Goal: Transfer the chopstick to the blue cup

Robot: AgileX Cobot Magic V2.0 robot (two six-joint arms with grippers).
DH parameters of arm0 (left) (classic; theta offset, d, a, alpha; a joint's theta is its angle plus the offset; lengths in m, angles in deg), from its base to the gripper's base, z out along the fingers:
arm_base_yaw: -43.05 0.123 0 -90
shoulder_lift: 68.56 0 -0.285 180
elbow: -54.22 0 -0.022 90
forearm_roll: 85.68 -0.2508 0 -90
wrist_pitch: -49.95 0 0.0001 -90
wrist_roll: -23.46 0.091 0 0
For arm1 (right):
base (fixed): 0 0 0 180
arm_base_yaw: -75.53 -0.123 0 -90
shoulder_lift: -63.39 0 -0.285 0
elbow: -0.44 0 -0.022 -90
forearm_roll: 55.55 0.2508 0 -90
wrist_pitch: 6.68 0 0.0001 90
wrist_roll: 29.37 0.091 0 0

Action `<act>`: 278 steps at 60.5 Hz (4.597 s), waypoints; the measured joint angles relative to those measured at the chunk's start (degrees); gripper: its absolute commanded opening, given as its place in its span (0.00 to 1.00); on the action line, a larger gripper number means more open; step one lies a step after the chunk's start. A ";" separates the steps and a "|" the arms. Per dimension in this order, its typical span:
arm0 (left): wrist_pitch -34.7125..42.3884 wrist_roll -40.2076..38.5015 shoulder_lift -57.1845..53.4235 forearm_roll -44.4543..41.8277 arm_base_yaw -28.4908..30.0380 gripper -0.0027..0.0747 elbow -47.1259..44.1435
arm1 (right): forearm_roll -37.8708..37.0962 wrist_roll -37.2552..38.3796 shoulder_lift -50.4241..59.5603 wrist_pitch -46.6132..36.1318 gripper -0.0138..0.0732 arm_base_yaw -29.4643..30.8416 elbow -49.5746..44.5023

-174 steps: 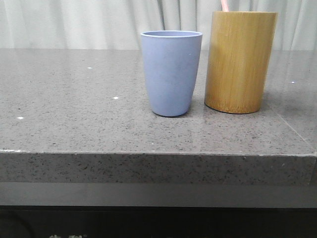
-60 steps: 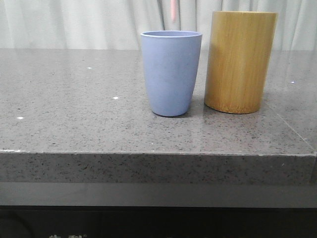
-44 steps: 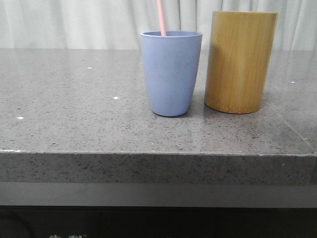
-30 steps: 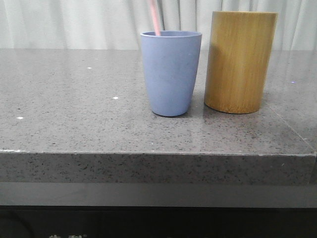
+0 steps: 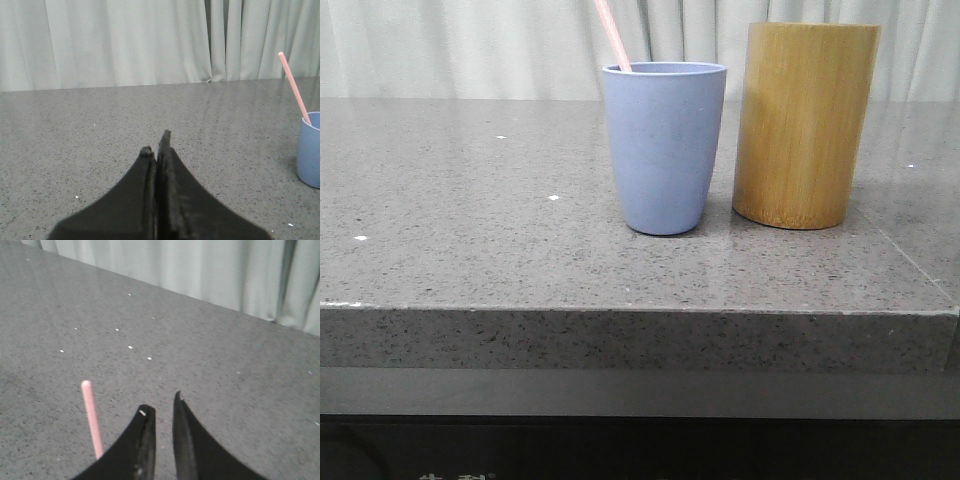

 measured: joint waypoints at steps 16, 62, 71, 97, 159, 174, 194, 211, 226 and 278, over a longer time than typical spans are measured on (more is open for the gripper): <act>0.00 0.00 0.00 0.00 0.00 0.01 0.00 | 0.00 0.00 7.18 13.71 0.06 11.75 0.06; 0.03 0.00 0.00 0.00 0.00 0.01 0.00 | 0.00 -0.14 59.07 -0.78 0.06 18.80 -50.23; 0.03 0.00 0.00 0.00 0.00 0.01 0.00 | 0.00 -0.14 67.49 -0.78 0.06 18.80 -54.27; 0.03 0.00 0.00 0.00 0.00 0.01 0.00 | 0.00 -0.25 70.36 -0.82 0.06 18.80 -54.75; 8.49 -1.17 -2.30 0.23 5.94 0.01 -13.31 | 0.11 -0.25 70.36 -1.04 0.06 18.80 -54.75; 16.22 -1.21 -2.30 0.23 6.29 0.01 -23.47 | 0.11 -0.25 70.36 -1.15 0.06 18.80 -54.75; 27.48 -1.21 -2.30 0.23 6.29 0.01 -30.63 | 0.11 -0.25 70.36 -1.15 0.06 18.80 -54.75; 27.96 -1.21 -2.30 0.23 6.29 0.01 -30.63 | 0.11 -0.25 70.36 -1.15 0.06 18.80 -54.75; 27.96 -1.21 -2.30 0.23 6.29 0.01 -30.63 | 0.11 -0.25 70.36 -1.15 0.06 18.80 -54.75; 27.96 -1.21 -2.30 0.23 6.29 0.01 -30.63 | 0.22 -0.36 76.28 -6.11 0.06 27.20 -72.60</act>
